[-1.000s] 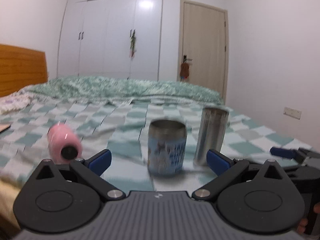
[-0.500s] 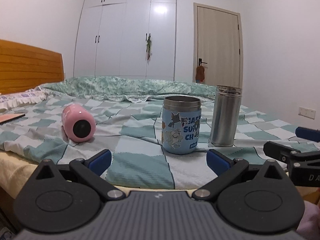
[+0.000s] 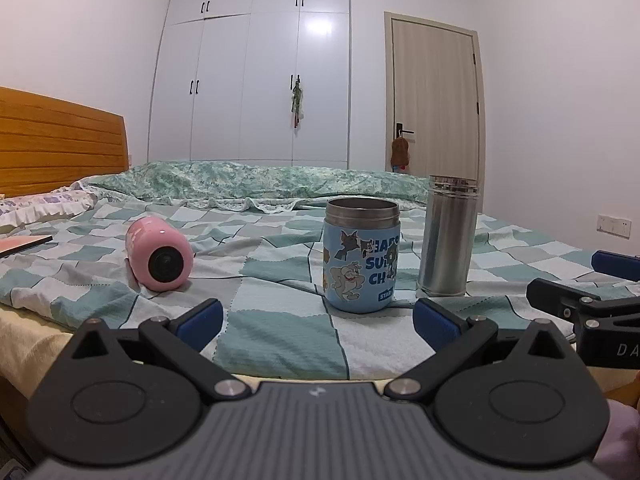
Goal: Flip cup upright
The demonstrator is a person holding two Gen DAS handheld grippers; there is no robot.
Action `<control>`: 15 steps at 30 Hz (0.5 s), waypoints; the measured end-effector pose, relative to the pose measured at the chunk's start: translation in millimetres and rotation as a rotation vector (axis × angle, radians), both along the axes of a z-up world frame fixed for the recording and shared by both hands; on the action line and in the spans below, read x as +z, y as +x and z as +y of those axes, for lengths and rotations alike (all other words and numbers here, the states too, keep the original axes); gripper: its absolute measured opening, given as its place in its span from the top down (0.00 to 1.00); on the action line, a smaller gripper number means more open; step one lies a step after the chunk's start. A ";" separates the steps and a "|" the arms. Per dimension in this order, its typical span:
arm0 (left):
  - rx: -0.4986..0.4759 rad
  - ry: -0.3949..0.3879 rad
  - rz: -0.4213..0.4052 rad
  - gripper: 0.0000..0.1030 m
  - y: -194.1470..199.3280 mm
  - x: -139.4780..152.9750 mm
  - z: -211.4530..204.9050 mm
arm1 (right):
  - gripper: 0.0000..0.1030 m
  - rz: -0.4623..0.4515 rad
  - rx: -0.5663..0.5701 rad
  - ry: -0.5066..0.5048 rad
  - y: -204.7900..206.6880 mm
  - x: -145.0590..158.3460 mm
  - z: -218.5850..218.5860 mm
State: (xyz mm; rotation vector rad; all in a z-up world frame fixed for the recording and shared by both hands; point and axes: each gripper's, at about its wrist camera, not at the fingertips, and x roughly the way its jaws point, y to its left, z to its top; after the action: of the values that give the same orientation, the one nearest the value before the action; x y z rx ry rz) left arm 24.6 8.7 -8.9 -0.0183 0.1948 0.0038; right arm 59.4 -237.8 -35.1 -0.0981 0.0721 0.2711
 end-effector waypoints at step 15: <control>-0.002 0.003 0.001 0.00 -0.5 -1.1 -0.4 | 0.00 -0.003 -0.001 0.001 -1.3 0.3 -0.3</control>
State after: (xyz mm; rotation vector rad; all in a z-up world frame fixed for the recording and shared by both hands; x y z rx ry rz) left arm 24.1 8.3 -10.0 -0.0154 0.1957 0.0016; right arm 58.1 -238.1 -34.8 -0.0979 0.0690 0.2700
